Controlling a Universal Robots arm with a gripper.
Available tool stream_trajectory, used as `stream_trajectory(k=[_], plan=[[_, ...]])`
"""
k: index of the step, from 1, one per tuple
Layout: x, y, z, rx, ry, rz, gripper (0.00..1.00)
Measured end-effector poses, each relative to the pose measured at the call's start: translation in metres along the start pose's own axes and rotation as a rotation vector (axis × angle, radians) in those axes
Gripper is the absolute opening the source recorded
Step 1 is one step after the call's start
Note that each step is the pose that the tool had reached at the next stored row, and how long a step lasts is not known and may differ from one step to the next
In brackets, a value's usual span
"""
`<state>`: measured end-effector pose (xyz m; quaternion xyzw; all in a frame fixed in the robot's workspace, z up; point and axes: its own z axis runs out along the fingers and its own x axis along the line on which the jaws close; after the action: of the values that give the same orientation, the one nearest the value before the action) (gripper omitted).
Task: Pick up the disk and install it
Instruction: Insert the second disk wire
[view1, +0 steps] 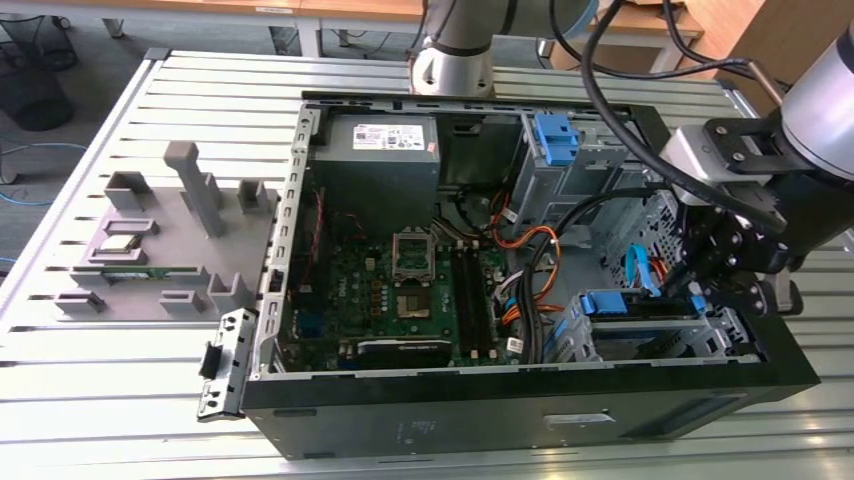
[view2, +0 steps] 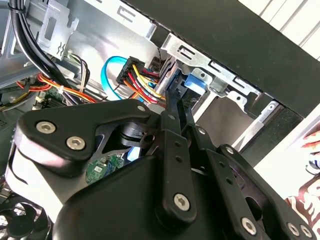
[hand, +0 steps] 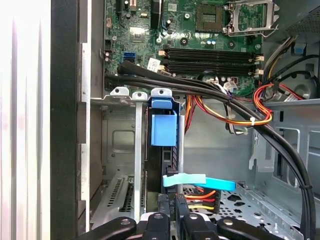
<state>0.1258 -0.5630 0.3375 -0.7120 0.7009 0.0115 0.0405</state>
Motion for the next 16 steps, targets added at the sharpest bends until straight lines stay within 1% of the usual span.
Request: stream_trajectory(k=[14, 16], plan=[[0.0014, 0.0004, 0.0018, 0.0005, 0.0003, 0.008, 0.18], [0.0014, 0.0004, 0.0019, 0.0015, 0.0008, 0.021, 0.18]])
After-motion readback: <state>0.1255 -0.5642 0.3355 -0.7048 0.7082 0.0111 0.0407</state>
